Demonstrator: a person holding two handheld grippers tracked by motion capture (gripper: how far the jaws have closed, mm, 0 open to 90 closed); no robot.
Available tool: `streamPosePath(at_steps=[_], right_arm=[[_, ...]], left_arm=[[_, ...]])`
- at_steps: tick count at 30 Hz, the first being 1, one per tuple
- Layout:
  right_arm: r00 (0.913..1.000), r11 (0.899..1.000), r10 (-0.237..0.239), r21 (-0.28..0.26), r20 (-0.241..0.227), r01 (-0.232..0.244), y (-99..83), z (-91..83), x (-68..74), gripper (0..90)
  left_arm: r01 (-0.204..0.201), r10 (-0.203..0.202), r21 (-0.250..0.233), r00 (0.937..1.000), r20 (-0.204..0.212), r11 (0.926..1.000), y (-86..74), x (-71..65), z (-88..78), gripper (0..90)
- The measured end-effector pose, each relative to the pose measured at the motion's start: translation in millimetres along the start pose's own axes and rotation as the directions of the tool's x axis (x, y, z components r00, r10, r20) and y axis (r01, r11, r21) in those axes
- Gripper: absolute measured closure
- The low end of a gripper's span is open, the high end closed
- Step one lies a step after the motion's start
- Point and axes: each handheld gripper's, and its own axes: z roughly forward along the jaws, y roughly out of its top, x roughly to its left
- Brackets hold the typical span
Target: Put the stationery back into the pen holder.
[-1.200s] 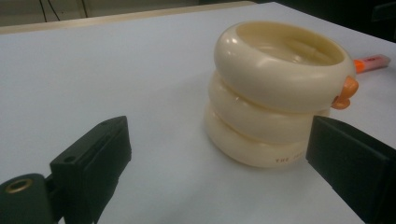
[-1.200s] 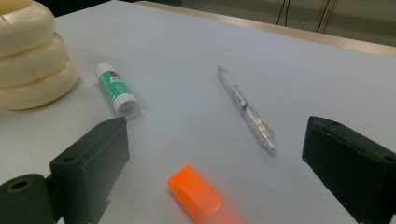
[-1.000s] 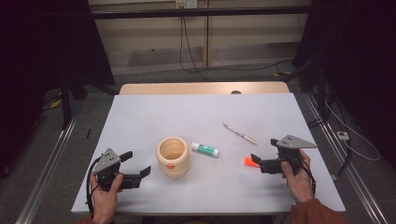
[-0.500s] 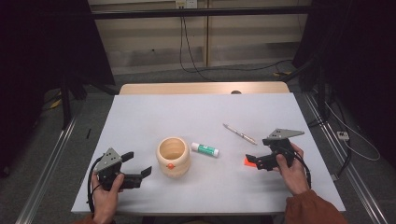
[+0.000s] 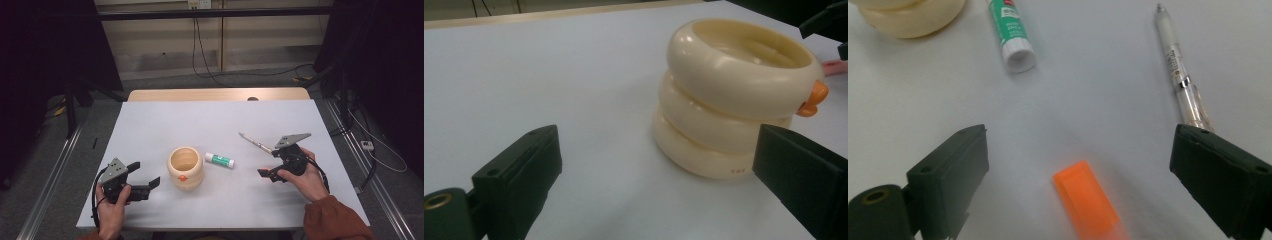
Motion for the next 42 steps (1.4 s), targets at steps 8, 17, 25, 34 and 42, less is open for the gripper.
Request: streamPosePath(at_steps=[8, 17, 25, 34, 42], right_arm=[[0.999, 0.999, -0.025, 0.043, -0.036, 0.026, 5.9, -2.2, -5.4, 10.5], [0.9961, 0.99, -0.076, 0.117, -0.046, 0.081, 2.2, -1.5, -2.3, 15.9], [0.9935, 0.971, -0.11, 0.212, -0.029, 0.114, 0.5, -4.3, -9.1, 18.2], [0.9837, 0.934, -0.163, 0.31, -0.075, 0.179, 1.2, -2.2, -7.7, 30.7], [0.978, 0.901, -0.197, 0.381, -0.068, 0.208, 2.5, 5.7, -9.1, 42.9]], left_arm=[[-0.01, 0.01, -0.002, 0.9999, 0.005, 1.0, 0.6, -3.0, -0.5, 5.4], [-0.007, 0.007, -0.002, 1.0, 0.003, 1.0, 0.2, -2.7, -0.7, 5.4], [-0.017, 0.017, 0.002, 0.9999, 0.002, 0.9999, 0.3, -2.4, -0.1, 5.3], [-0.008, 0.008, 0.003, 1.0, 0.0, 1.0, 0.1, -2.1, -0.3, 5.4], [-0.013, 0.013, 0.007, 0.9999, 0.003, 0.9999, 0.1, -2.6, 0.2, 5.4]])
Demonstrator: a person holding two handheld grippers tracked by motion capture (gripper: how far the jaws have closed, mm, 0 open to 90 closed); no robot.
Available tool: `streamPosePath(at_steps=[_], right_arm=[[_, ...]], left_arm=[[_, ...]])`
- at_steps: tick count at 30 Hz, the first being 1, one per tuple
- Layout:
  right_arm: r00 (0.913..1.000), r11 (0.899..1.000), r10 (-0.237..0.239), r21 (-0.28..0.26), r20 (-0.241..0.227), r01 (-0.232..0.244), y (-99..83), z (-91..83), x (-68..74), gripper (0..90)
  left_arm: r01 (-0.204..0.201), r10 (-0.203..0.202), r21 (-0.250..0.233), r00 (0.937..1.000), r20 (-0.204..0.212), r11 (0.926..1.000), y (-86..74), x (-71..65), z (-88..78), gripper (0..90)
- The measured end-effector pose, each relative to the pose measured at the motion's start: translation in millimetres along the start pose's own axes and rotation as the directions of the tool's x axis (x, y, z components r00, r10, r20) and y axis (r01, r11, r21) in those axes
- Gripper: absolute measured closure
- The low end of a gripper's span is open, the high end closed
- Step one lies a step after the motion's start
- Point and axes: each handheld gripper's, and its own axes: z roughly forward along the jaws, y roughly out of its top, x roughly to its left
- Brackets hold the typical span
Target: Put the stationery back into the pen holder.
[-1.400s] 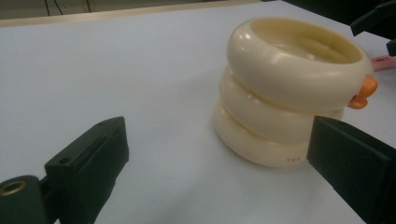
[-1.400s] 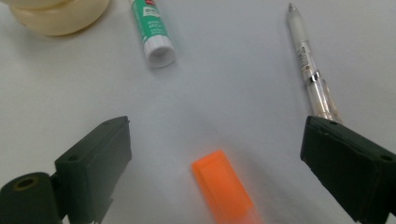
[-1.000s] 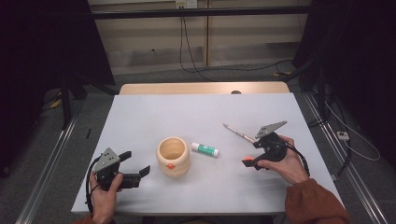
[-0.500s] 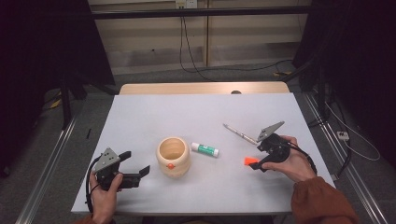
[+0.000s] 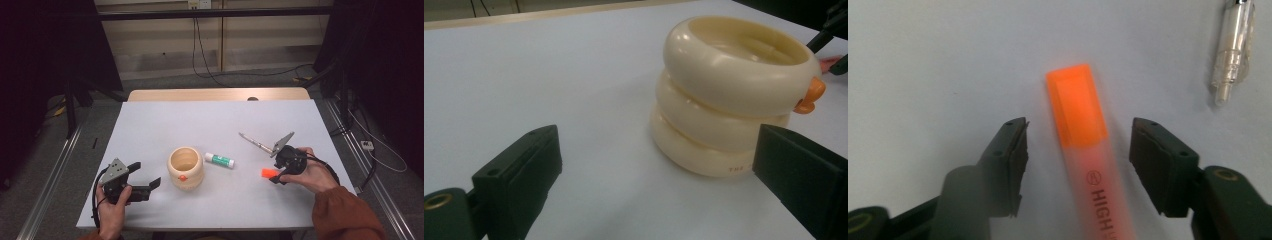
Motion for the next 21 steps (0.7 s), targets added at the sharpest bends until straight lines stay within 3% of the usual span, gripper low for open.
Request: streamPosePath(at_steps=[2, 6, 16, 21], right_arm=[[0.9999, 1.0, 0.009, 0.005, -0.005, -0.009, 0.3, 1.4, -1.3, 45.0], [0.9996, 0.999, -0.028, 0.02, -0.004, 0.028, 3.5, 6.6, 0.4, 46.8], [0.9996, 0.999, -0.016, 0.04, -0.021, 0.017, 6.2, 10.4, -5.6, 57.0], [0.9991, 0.998, -0.038, 0.049, -0.02, 0.039, 7.5, 10.8, -4.9, 58.7]], left_arm=[[0.0, 0.0, -0.002, 1.0, 0.002, 1.0, -0.2, 0.4, 0.2, 5.4], [0.003, -0.003, 0.001, 1.0, 0.001, 1.0, -0.3, 1.0, 0.3, 5.3], [0.004, -0.004, 0.004, 1.0, 0.002, 1.0, -0.1, -0.1, 1.3, 5.4], [0.004, -0.004, 0.005, 1.0, 0.005, 1.0, -0.6, -0.6, 1.7, 5.4]])
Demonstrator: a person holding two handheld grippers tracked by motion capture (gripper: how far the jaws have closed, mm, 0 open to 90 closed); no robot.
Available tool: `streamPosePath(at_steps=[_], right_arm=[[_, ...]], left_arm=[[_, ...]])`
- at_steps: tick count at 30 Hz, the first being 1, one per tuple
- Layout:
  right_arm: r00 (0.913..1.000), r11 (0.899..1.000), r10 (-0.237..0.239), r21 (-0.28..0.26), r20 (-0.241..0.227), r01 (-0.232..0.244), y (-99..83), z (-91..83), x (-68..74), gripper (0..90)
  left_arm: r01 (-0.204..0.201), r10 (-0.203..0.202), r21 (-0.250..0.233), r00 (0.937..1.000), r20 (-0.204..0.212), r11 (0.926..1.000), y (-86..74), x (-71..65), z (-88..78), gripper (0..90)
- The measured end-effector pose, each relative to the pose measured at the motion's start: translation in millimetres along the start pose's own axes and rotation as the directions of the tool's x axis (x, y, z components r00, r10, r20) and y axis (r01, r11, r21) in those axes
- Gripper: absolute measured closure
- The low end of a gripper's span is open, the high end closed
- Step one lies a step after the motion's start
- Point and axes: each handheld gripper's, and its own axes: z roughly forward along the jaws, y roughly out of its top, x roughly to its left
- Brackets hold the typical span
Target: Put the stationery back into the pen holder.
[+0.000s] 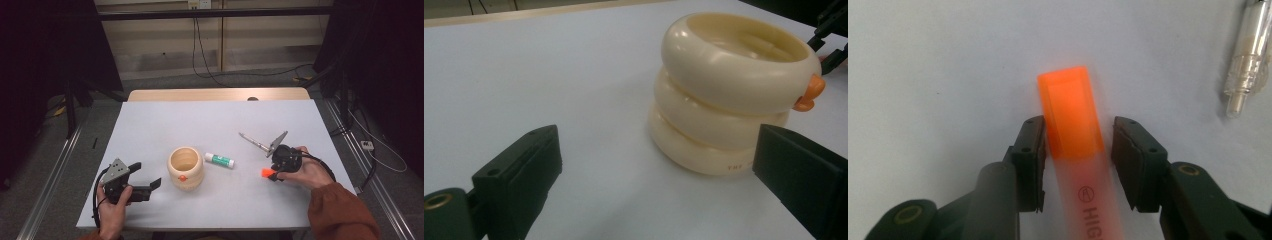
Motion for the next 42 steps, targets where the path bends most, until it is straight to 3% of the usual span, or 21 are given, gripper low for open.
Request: streamPosePath(at_steps=[14, 18, 22, 27, 30, 36, 42], right_arm=[[0.9985, 0.997, -0.053, 0.051, -0.012, 0.053, 7.9, 0.8, -1.0, 66.1], [0.9988, 0.998, -0.046, 0.049, -0.015, 0.047, 6.9, 0.1, 0.8, 67.8], [0.9973, 0.996, -0.074, 0.039, -0.003, 0.074, 6.7, 0.7, 0.7, 67.9], [0.9985, 0.998, -0.054, 0.037, -0.005, 0.054, 5.5, -1.7, 1.3, 68.0], [0.9993, 0.999, -0.038, 0.017, -0.006, 0.038, 4.3, -3.2, 2.2, 67.9], [1.0, 0.995, 0.003, -0.097, 0.001, -0.003, -3.4, -12.2, 2.0, 67.9], [0.9974, 0.977, 0.071, -0.201, -0.013, -0.072, -6.1, -18.6, 0.3, 67.9]], left_arm=[[-0.004, 0.004, 0.0, 1.0, -0.006, 1.0, 0.0, 0.6, -1.3, 5.4], [-0.003, 0.003, 0.0, 1.0, -0.006, 1.0, 0.0, 0.9, -1.3, 5.4], [-0.002, 0.002, 0.001, 1.0, -0.006, 1.0, 0.0, 0.9, -1.3, 5.4], [0.004, -0.004, 0.002, 0.9999, -0.011, 1.0, -0.4, 2.3, -1.4, 5.4], [0.001, -0.001, 0.0, 0.9999, -0.011, 1.0, -0.3, 2.7, -1.8, 5.4], [0.004, -0.004, 0.001, 0.9999, -0.013, 1.0, -0.6, 3.5, -1.3, 5.4], [0.003, -0.003, 0.001, 0.9999, -0.012, 1.0, -0.5, 3.5, -1.1, 5.4]])
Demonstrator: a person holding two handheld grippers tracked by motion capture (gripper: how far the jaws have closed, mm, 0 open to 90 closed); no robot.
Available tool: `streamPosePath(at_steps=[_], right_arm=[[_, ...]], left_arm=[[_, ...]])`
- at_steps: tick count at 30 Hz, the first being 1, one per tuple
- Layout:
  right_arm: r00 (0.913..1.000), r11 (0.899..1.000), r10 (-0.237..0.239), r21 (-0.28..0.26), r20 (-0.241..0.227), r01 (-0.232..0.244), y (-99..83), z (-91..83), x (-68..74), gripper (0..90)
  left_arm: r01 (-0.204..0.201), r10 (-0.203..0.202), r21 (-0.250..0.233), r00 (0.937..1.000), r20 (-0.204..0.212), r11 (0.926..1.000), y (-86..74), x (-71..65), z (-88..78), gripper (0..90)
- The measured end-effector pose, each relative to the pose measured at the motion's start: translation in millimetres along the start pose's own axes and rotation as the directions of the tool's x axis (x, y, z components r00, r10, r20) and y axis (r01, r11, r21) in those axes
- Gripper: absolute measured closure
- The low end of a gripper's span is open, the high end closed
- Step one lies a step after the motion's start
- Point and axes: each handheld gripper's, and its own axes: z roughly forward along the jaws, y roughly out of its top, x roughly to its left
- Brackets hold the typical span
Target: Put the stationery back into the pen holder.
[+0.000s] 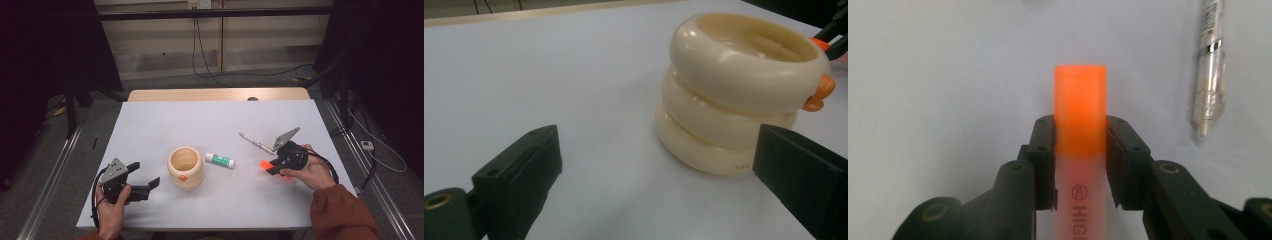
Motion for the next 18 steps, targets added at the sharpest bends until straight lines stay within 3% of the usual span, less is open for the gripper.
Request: streamPosePath(at_steps=[4, 8, 12, 16, 18], right_arm=[[0.999, 0.997, 0.044, -0.062, 0.007, -0.043, -1.6, -1.3, -3.6, 67.9], [0.9967, 0.988, 0.081, -0.135, 0.001, -0.081, -2.3, -2.0, -4.8, 67.9], [0.9961, 0.973, 0.088, -0.214, -0.009, -0.088, -0.2, -4.8, -1.9, 67.9], [0.997, 0.968, 0.076, -0.24, -0.017, -0.077, 3.1, -3.0, 3.5, 67.9], [0.9967, 0.958, 0.073, -0.275, -0.034, -0.08, 5.4, -2.0, 5.9, 67.9]], left_arm=[[0.0, 0.0, -0.002, 1.0, 0.003, 1.0, -0.1, 0.8, -0.7, 5.4], [0.0, 0.0, -0.002, 1.0, 0.002, 1.0, -0.1, 1.3, -1.0, 5.4], [-0.002, 0.002, -0.004, 1.0, 0.003, 1.0, 0.3, 1.2, -1.1, 5.4], [-0.002, 0.002, -0.002, 1.0, 0.004, 1.0, 0.2, 1.2, -0.7, 5.4], [-0.003, 0.003, -0.003, 1.0, 0.005, 1.0, 0.3, 1.0, -0.7, 5.4]])
